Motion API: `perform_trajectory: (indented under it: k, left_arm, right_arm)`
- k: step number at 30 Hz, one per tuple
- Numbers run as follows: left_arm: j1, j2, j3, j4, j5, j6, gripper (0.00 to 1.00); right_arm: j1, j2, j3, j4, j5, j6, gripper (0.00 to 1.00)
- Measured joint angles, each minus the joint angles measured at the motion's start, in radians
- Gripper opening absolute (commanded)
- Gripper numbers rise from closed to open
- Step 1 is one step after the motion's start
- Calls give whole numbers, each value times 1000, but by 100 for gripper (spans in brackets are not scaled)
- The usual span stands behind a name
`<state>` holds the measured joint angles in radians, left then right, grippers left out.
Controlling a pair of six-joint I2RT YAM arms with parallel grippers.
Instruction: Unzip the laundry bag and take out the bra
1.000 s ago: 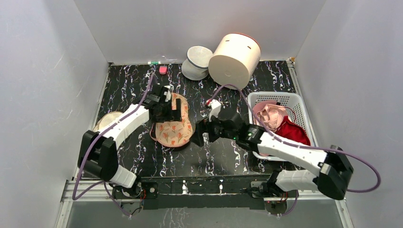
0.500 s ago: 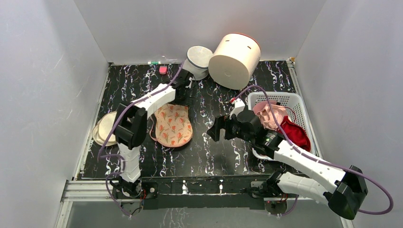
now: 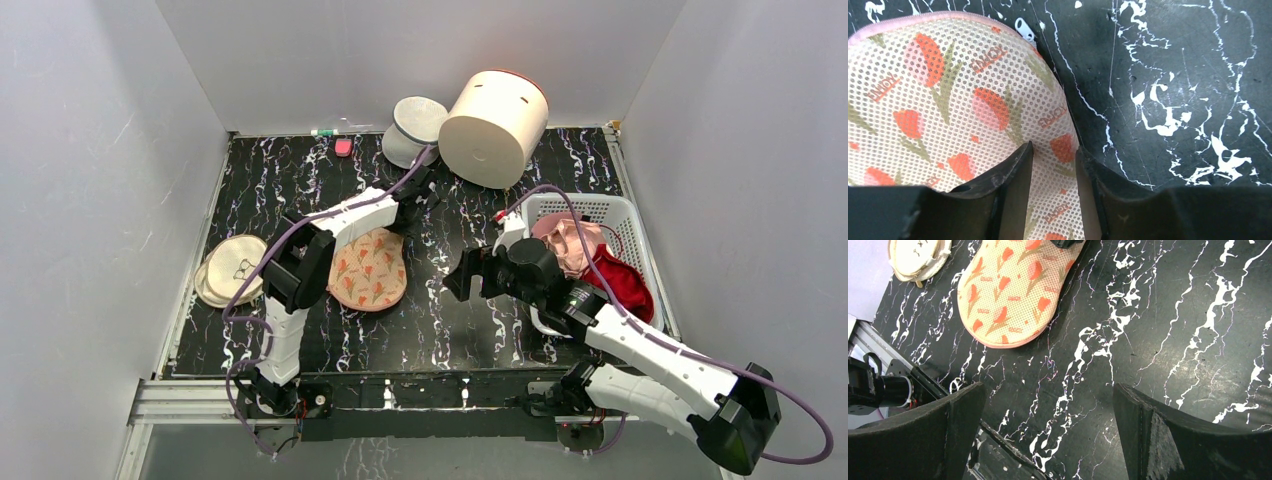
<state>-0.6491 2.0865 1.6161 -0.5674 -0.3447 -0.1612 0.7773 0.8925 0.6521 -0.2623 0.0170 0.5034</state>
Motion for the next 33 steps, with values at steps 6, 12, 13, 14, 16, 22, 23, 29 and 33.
perform_trajectory:
  k: [6, 12, 13, 14, 16, 22, 23, 29, 33]
  left_arm:
    - [0, -2, -29, 32, 19, 13, 20]
    - [0, -33, -97, 100, 90, 31, 16]
    - [0, -56, -131, 119, 113, 33, 16]
    - [-1, -83, -166, 132, 139, 35, 15]
    - [-1, -140, -225, 145, 193, 42, 14]
    - [-1, -336, -397, 161, 378, 72, 26]
    - [-1, -403, -439, 149, 409, 79, 38]
    - [-28, -618, -498, 152, 426, 12, 94]
    - [-89, -459, -422, 170, 299, -10, 66]
  right_arm:
    - [-1, -9, -11, -5, 7, 6, 98]
    - [-1, -24, -11, -24, 25, 8, 98]
    - [-1, -30, -11, -27, 31, 8, 98]
    - [-1, -34, -11, -29, 38, 8, 98]
    - [-2, -37, -11, -34, 48, 8, 98]
    - [-4, -37, -11, -59, 67, 3, 98]
    - [-6, -34, -11, -61, 67, 2, 98]
    - [-8, -3, -12, -60, 63, 2, 98]
    - [-10, -28, -12, -89, 87, 2, 98]
